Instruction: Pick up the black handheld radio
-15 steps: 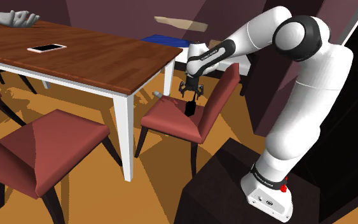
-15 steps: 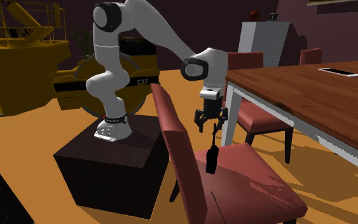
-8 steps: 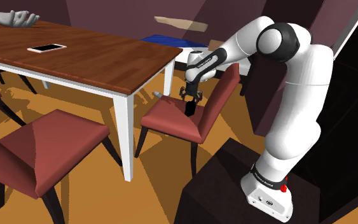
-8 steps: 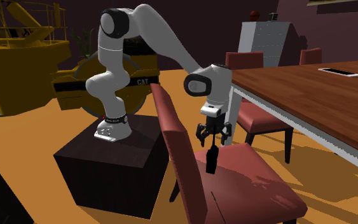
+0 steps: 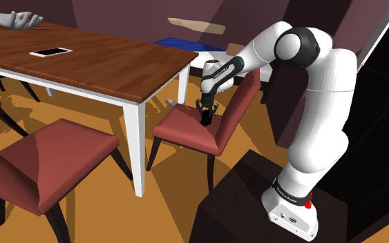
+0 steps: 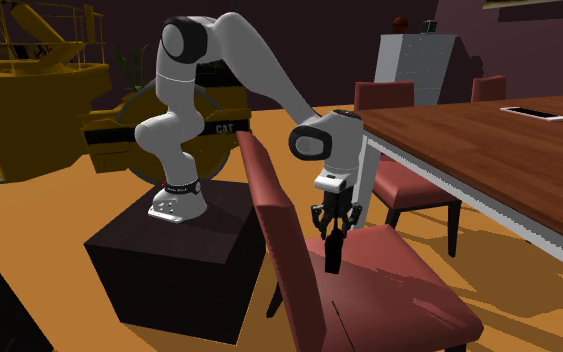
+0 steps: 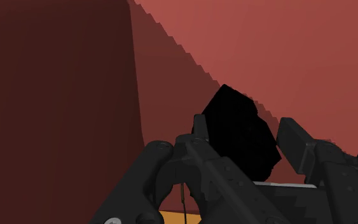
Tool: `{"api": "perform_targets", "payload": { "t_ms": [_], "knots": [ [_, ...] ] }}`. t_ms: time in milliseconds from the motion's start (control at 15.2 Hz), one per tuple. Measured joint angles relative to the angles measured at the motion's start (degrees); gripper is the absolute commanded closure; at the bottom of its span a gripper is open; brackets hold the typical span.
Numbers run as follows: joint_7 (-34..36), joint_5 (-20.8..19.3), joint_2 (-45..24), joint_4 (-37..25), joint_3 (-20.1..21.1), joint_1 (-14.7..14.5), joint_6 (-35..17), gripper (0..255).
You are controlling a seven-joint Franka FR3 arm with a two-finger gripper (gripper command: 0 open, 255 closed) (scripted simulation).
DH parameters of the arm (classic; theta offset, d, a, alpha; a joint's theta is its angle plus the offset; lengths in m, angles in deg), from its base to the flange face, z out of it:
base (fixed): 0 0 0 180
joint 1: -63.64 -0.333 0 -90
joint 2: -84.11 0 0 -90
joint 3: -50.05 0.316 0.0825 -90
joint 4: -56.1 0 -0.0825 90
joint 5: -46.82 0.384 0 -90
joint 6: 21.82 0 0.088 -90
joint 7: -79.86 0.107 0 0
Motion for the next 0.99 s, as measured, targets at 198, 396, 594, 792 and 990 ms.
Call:
{"api": "perform_targets", "payload": {
  "t_ms": [198, 396, 594, 792, 990],
  "knots": [
    [0.0, 0.0, 0.1, 0.1, 0.0, 0.0, 0.0, 255],
    [0.0, 0.0, 0.1, 0.1, 0.0, 0.0, 0.0, 255],
    [0.0, 0.1, 0.2, -0.2, 0.0, 0.0, 0.4, 255],
    [-0.3, 0.3, 1.6, -0.3, 0.1, 0.0, 1.9, 255],
    [-0.7, 0.6, 2.9, -0.9, 0.2, 0.1, 3.8, 255]
  ]
}}
